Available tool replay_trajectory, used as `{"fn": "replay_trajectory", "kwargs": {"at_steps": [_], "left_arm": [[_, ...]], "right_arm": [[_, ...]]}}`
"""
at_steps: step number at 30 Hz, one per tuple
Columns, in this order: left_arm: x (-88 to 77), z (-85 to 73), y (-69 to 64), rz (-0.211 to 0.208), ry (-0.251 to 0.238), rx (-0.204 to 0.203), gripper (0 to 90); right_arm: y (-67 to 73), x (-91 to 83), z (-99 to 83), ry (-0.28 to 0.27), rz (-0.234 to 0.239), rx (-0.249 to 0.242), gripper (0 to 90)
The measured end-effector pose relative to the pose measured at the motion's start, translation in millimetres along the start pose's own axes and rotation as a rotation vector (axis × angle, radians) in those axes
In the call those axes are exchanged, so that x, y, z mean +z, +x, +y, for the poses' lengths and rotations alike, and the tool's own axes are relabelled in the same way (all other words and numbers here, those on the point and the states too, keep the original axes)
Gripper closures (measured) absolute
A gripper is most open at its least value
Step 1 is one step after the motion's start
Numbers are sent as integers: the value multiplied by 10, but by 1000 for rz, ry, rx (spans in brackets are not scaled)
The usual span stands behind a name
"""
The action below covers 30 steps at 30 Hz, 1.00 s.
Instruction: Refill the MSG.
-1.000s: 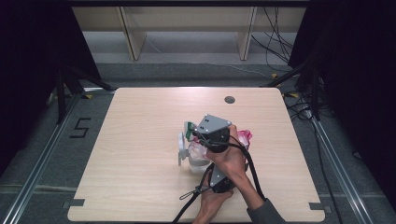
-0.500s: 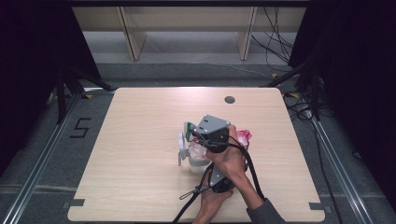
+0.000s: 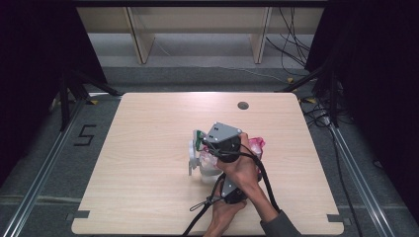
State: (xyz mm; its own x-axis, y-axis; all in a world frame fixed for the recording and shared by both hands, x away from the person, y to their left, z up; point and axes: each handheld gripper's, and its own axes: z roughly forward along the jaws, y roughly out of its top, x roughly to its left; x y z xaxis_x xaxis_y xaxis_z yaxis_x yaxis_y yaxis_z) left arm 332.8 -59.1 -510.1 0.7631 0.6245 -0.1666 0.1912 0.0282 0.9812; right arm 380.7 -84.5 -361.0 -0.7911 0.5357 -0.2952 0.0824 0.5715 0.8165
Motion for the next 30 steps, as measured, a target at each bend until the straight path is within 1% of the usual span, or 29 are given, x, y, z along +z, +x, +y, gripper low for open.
{"fn": "replay_trajectory", "kwargs": {"at_steps": [1,2,3,4,5,7,8,9,11,12,13,14,15,16,18,22,23,26,27,30], "left_arm": [[0,0,0,0,0,0,749],[-14,8,9,-11,20,11,749],[-5,6,-3,-17,13,-2,749],[-9,2,-3,5,13,-3,749],[-6,-2,-7,5,7,-11,749],[-7,-3,-8,5,6,-12,749],[-31,3,17,-2,42,32,749],[-6,2,-10,6,3,-14,749],[-1,1,-15,7,-3,-21,749],[-6,2,-7,4,8,-10,749],[-8,3,-1,5,12,-4,749],[5,-2,-9,15,-6,-15,749],[5,-2,-11,15,-9,-17,749],[-10,3,-9,5,7,-10,749],[-13,1,-7,6,9,-7,748],[-10,3,-4,6,7,-10,749],[2,-1,-8,16,-5,-12,749],[4,-1,-9,13,-5,-13,749],[-35,8,23,-1,49,39,749],[-38,9,26,-1,48,39,749]], "right_arm": [[-4,-8,2,-5,-2,8,900],[-4,-8,2,-5,-2,8,900],[-27,-17,-2,-8,-9,2,900],[-22,-15,-6,-4,0,21,900],[-24,-14,-11,-4,0,29,900],[-33,-13,-13,-8,0,28,900],[-34,-15,-13,-12,5,31,900],[-34,-20,-9,-16,4,29,900],[-33,-19,-9,-16,2,26,900],[-37,-13,-10,-18,-3,10,900],[-35,-12,-10,-15,0,17,900],[-37,-11,-10,-17,-1,16,900],[-33,-13,-8,-21,-2,21,900],[-34,-13,-7,-20,-2,19,900],[-35,-12,-8,-19,-3,19,900],[-34,-16,-8,-19,1,27,900],[-34,-16,-8,-19,1,27,900],[-45,-20,-10,-16,4,25,900],[-45,-21,-10,-16,4,25,900],[-37,-20,-8,-21,1,29,900]]}}
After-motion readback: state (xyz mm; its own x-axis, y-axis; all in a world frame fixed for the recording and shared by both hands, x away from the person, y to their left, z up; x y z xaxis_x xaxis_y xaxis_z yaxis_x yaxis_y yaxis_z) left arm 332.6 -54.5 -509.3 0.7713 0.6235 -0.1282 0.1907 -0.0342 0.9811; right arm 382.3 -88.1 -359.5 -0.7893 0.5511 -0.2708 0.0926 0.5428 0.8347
